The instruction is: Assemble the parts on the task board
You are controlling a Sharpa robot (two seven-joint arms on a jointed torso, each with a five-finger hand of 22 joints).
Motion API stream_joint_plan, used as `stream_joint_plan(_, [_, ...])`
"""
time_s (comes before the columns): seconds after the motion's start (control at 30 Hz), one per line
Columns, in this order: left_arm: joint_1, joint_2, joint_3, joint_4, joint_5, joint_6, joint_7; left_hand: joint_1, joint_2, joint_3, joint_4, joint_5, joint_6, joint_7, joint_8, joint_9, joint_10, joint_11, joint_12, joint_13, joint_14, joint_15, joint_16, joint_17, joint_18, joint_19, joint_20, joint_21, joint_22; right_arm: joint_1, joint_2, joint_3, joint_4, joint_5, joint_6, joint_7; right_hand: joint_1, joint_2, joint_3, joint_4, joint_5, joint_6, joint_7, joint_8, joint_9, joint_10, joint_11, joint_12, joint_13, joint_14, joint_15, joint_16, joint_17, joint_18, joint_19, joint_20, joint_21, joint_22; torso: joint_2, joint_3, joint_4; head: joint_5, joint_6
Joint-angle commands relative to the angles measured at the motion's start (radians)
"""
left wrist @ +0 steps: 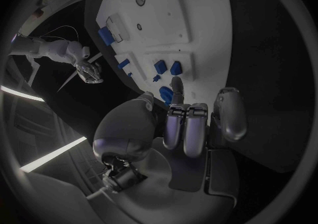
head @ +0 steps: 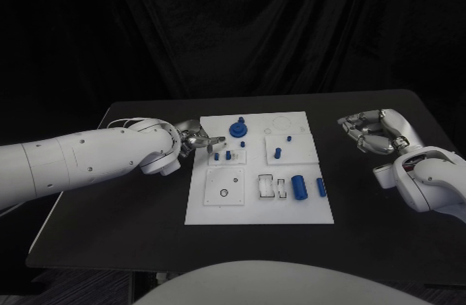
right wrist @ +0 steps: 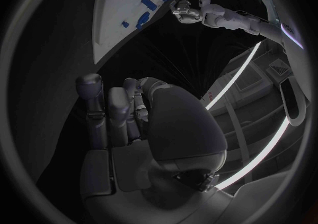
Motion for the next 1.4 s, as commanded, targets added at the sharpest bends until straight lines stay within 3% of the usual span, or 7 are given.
stream_joint_plan(0.03, [0.012,-0.011,0.001,0.014,-0.044,-0.105,0.083,0.014,0.001,-0.010,0.001,0.009,-0.002,-0.009,0.007,0.010,0.104,-0.008,0.003,0.263,0.102,-0.006,0.003,0.263,-0.005,0.008,-0.001,0.004,0.041,-0.002,0.001,0.001,0.000,-0.006,0.005,-0.014,0.009,0.002,0.004,-0.004,0.004,0.001,0.003,0.006,0.001,-0.001,0.003,0.005,-0.001,-0.001,0.000,-0.003,-0.001,0.007,-0.001,-0.001,-0.004,0.001,0.001,-0.0012,0.0001,0.004,0.000])
stream_joint_plan(0.3, [0.034,-0.017,0.001,0.012,-0.049,-0.110,0.145,0.132,0.009,-0.026,-0.006,0.065,-0.052,-0.004,0.012,0.046,0.093,-0.003,-0.007,0.255,0.102,-0.004,0.003,0.263,0.000,-0.011,0.000,-0.020,0.032,-0.002,0.005,0.001,-0.003,-0.006,0.005,-0.014,0.009,0.002,0.004,-0.004,0.004,0.001,0.003,0.006,0.001,-0.001,0.003,0.005,-0.001,-0.001,0.000,-0.003,-0.001,0.007,-0.001,-0.001,-0.004,0.001,-0.001,0.0013,-0.0024,0.006,0.000])
stream_joint_plan(0.5, [0.041,-0.001,0.001,-0.006,-0.050,-0.113,0.283,0.323,-0.001,-0.035,-0.026,0.068,-0.208,0.070,-0.074,-0.010,-0.631,0.074,-0.642,-0.221,-0.217,0.072,-0.240,-0.173,0.047,-0.281,0.058,-0.285,-0.120,-0.002,0.005,0.001,-0.003,-0.006,0.005,-0.014,0.009,0.002,0.004,-0.004,0.004,0.001,0.003,0.006,0.001,-0.001,0.003,0.005,-0.001,-0.001,0.000,-0.003,-0.001,0.007,-0.001,-0.001,-0.004,0.001,0.000,0.0017,0.0002,0.002,0.000])
stream_joint_plan(0.63, [0.043,0.024,0.001,-0.036,-0.064,-0.098,0.403,0.465,-0.001,0.002,-0.056,0.047,-0.224,0.100,-0.100,-0.070,-0.815,0.128,-0.832,-0.376,-0.480,0.122,-0.381,-0.403,0.061,-0.435,0.097,-0.409,-0.161,-0.002,0.006,0.001,-0.003,-0.006,0.005,-0.015,0.009,0.002,0.004,-0.004,0.004,0.001,0.003,0.006,0.001,-0.001,0.003,0.005,-0.001,-0.001,0.000,-0.003,-0.001,0.007,-0.001,-0.001,-0.004,0.001,0.001,0.0005,0.0003,0.001,0.000])
stream_joint_plan(0.97, [0.041,0.139,0.001,-0.182,-0.370,-0.061,0.583,0.644,-0.080,0.132,-0.113,-0.002,-0.288,0.046,-0.128,-0.421,-0.859,0.079,-1.126,-0.759,-0.303,0.059,-0.357,-0.421,0.049,-0.194,0.060,-0.275,-0.056,-0.003,0.012,0.001,-0.005,-0.006,0.011,-0.012,0.009,0.001,0.006,-0.006,0.006,0.002,0.003,0.006,0.001,-0.001,0.003,0.006,-0.002,-0.002,0.000,-0.004,-0.002,0.008,-0.002,-0.001,-0.007,0.001,0.001,-0.0008,-0.0024,0.003,0.000])
stream_joint_plan(1.13, [0.030,0.190,0.001,-0.240,-0.529,-0.075,0.611,0.668,-0.119,0.177,-0.150,0.008,-0.329,-0.045,-0.127,-0.616,-0.883,0.056,-1.191,-0.882,-0.272,0.040,-0.346,-0.433,0.049,-0.169,0.041,-0.302,-0.053,-0.004,0.011,0.001,-0.003,-0.007,0.012,-0.010,0.009,0.001,0.006,-0.006,0.006,0.002,0.003,0.006,0.001,-0.001,0.003,0.006,-0.002,-0.002,0.000,-0.004,-0.002,0.008,-0.002,-0.001,-0.007,0.001,0.001,-0.0007,-0.0004,-0.004,0.000])
stream_joint_plan(1.4, [0.010,0.252,0.001,-0.311,-0.631,-0.083,0.609,0.667,-0.128,0.186,-0.178,0.018,-0.334,-0.092,-0.126,-0.679,-0.887,0.059,-1.197,-0.919,-0.276,0.042,-0.341,-0.439,0.053,-0.175,0.039,-0.333,-0.058,-0.004,0.010,0.001,0.000,-0.008,0.013,-0.010,0.009,0.001,0.006,-0.006,0.007,0.002,0.003,0.006,0.001,-0.001,0.003,0.006,-0.002,-0.001,0.000,-0.003,-0.002,0.008,-0.001,-0.001,-0.006,0.001,0.004,-0.0019,-0.0051,-0.001,0.000])
